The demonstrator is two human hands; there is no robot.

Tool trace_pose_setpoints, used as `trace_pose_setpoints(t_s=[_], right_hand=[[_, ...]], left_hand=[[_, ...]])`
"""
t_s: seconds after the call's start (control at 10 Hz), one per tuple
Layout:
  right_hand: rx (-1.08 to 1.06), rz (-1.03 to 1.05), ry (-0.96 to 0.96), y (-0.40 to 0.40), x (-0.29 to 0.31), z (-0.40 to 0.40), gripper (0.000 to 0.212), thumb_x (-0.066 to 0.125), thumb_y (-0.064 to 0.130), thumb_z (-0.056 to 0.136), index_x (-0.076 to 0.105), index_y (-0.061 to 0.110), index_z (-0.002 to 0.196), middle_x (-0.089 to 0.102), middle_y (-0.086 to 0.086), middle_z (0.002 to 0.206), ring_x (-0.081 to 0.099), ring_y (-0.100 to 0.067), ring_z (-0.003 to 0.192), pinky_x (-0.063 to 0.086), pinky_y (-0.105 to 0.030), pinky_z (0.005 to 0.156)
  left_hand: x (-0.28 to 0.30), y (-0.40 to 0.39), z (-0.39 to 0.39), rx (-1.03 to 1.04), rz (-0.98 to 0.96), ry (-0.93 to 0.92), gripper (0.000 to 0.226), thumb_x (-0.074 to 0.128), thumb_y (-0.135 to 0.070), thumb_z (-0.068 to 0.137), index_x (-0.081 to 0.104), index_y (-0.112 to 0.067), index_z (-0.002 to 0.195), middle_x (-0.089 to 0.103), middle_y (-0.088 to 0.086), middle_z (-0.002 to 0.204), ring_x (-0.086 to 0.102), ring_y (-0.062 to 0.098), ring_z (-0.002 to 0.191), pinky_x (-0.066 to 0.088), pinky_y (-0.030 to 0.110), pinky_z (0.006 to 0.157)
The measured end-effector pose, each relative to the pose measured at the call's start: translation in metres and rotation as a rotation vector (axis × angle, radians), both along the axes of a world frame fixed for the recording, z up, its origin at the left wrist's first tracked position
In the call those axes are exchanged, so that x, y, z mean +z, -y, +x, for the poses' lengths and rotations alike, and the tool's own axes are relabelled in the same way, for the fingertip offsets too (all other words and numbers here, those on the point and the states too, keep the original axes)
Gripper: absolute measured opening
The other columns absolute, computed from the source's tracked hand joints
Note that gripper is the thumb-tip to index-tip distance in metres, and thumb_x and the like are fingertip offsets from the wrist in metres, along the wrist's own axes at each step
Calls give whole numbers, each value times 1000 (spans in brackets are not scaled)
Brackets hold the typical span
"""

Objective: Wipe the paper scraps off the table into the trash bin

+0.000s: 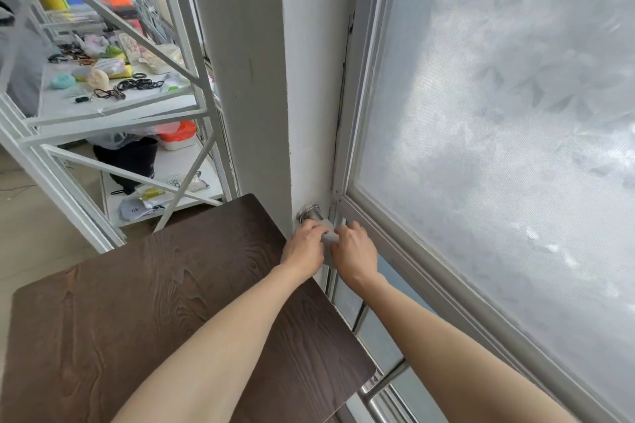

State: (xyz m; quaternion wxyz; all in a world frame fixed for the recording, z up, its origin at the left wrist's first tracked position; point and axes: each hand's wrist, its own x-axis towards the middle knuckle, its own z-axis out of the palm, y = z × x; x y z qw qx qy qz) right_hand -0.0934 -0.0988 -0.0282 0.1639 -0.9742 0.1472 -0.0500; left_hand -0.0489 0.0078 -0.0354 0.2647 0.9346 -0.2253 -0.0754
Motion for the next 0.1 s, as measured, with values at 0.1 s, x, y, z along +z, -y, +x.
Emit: trace_pose_setpoints(t_s=[0.1], right_hand=[[38,79,63,-12,15,1,27,53,14,92,59,10,118,57,-10,119,57,-28,110,49,-37,83]], left_hand=[[19,-21,-6,42,-76,27,38,46,-12,94,52,-15,131,45,1,138,48,22,123,41,36,102]])
